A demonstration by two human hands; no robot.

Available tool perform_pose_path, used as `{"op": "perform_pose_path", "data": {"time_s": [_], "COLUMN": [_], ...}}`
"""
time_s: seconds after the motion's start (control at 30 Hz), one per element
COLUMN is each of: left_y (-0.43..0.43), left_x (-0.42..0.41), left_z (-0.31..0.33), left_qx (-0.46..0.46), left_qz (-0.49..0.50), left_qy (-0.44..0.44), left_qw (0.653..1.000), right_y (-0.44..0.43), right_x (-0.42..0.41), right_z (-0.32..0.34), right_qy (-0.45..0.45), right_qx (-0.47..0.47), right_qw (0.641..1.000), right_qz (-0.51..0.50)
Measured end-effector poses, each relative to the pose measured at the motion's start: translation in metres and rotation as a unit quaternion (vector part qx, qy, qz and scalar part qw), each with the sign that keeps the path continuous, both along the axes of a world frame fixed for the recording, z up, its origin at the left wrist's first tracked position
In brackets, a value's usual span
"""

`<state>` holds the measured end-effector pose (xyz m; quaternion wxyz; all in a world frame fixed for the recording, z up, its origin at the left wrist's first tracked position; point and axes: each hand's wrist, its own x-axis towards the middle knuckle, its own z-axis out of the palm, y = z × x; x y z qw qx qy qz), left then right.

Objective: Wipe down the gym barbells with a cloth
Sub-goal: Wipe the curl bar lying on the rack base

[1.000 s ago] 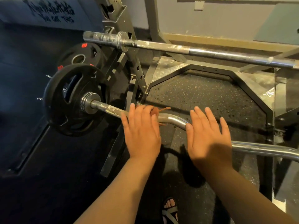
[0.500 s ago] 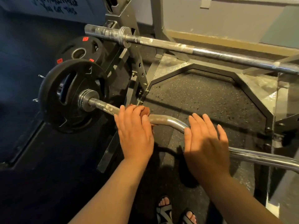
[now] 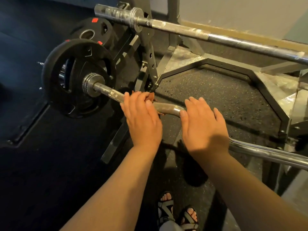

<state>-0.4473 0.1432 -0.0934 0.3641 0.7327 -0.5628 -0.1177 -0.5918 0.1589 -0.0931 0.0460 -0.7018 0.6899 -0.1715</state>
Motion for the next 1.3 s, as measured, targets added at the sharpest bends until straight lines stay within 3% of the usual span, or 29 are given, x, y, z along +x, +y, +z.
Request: {"op": "perform_pose_path", "data": {"time_s": [0.1,0.3,0.37,0.53,0.63,0.8,1.0,1.17,1.3], "left_y": [0.004,0.018,0.013,0.002,0.011,0.008,0.006,0.019,0.025], "left_x": [-0.028,-0.009,0.008,-0.019,-0.034,0.01,-0.004,-0.033,-0.002], "left_z": [0.003,0.005,0.003,0.0,-0.002,-0.001,0.002,-0.005,-0.01], "left_qx": [0.008,0.01,0.017,0.019,0.014,-0.005,0.019,-0.004,-0.002], "left_qz": [-0.007,-0.153,-0.122,-0.037,-0.097,-0.176,-0.02,-0.142,-0.14], "left_qy": [0.006,-0.075,-0.082,-0.001,-0.061,-0.154,0.007,-0.087,-0.116], "left_qw": [1.0,0.985,0.989,0.999,0.993,0.972,1.0,0.986,0.983], "right_y": [0.0,0.003,0.003,0.003,0.002,0.001,0.001,0.001,0.002], "right_x": [0.0,-0.002,-0.001,0.002,0.003,0.002,0.002,0.001,0.002], "right_z": [0.006,0.014,0.015,0.013,0.012,0.007,0.005,0.007,0.011], "right_qy": [-0.002,0.003,0.002,-0.009,-0.006,-0.002,0.003,0.002,0.011], "right_qx": [0.037,0.082,0.079,0.066,0.058,0.044,0.03,0.036,0.036], "right_qw": [0.999,0.996,0.996,0.998,0.998,0.999,0.999,0.999,0.999], "right_qz": [0.004,0.028,0.029,0.019,0.019,0.027,0.022,0.032,0.035]}}
